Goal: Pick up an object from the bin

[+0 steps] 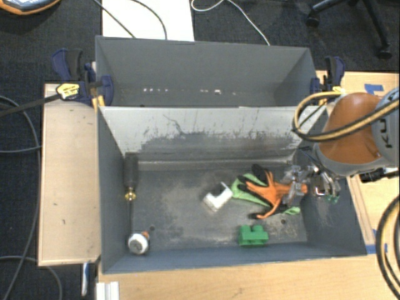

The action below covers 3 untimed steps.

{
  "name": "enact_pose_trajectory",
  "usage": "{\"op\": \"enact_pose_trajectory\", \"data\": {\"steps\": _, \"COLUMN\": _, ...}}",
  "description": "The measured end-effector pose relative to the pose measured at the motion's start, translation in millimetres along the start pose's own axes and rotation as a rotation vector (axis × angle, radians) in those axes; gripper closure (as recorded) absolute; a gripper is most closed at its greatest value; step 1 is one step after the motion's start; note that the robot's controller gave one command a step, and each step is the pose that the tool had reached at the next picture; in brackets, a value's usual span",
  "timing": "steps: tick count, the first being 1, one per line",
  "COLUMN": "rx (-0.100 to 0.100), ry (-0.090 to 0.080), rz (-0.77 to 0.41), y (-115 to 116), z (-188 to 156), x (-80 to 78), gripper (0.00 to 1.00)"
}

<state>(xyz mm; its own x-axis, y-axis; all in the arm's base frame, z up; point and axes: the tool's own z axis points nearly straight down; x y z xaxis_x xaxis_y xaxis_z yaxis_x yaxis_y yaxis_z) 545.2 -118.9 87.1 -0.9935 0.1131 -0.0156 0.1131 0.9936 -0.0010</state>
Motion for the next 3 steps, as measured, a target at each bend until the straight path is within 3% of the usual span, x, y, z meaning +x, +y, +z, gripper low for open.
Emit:
{"op": "enact_pose_trajectory", "data": {"steps": 1, "rx": -0.001, "ry": 0.012, "rz": -0.006, "y": -10.1, "z": -66.7, "x": 10.5, "gripper": 1.0}}
{"op": "enact_pose_trajectory", "data": {"steps": 2, "rx": 0.0, "ry": -0.006, "rz": 0.018, "y": -6.4, "z": -10.6, "x": -25.0, "gripper": 1.0}}
{"op": "enact_pose_trajectory", "data": {"steps": 3, "rx": -0.001, "ry": 0.009, "rz": 0.005, "y": -17.1, "z": -72.8, "x": -1.4, "gripper": 1.0}}
